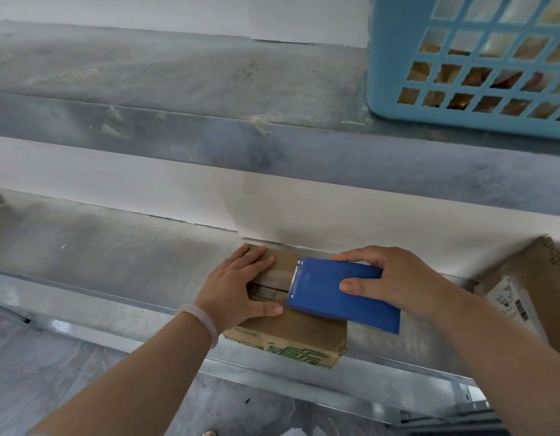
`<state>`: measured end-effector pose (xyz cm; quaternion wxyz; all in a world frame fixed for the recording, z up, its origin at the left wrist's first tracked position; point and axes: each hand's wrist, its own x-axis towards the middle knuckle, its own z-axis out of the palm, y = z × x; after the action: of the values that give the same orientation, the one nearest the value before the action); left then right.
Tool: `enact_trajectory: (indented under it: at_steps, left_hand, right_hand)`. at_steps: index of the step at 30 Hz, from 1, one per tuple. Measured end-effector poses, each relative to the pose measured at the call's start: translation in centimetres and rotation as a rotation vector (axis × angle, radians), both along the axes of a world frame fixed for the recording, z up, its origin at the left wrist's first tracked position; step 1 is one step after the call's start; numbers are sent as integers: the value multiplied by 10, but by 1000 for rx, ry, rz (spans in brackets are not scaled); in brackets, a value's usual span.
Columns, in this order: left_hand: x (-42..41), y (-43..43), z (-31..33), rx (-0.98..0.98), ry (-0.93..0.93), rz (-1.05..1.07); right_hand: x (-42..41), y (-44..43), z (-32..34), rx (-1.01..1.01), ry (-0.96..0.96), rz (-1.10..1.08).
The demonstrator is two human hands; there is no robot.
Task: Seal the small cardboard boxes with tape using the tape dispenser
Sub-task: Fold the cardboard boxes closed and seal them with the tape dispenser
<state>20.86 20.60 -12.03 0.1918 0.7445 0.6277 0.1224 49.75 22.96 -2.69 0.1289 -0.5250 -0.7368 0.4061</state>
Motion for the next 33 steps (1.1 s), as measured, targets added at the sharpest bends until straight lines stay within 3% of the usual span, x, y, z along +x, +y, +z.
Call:
enact_trajectory:
  at_steps: [9,19,33]
  left_hand:
    - [1,-1,3,-63,38,-12]
    - [-2,-2,0,-59,269,-93]
    - [-1,-1,6,-92,329,-105]
  right_hand:
    - [6,0,2,-28,18,10]
    - [6,-2,-1,-13,11,-2]
    - [61,-6,7,-83,-69,-51]
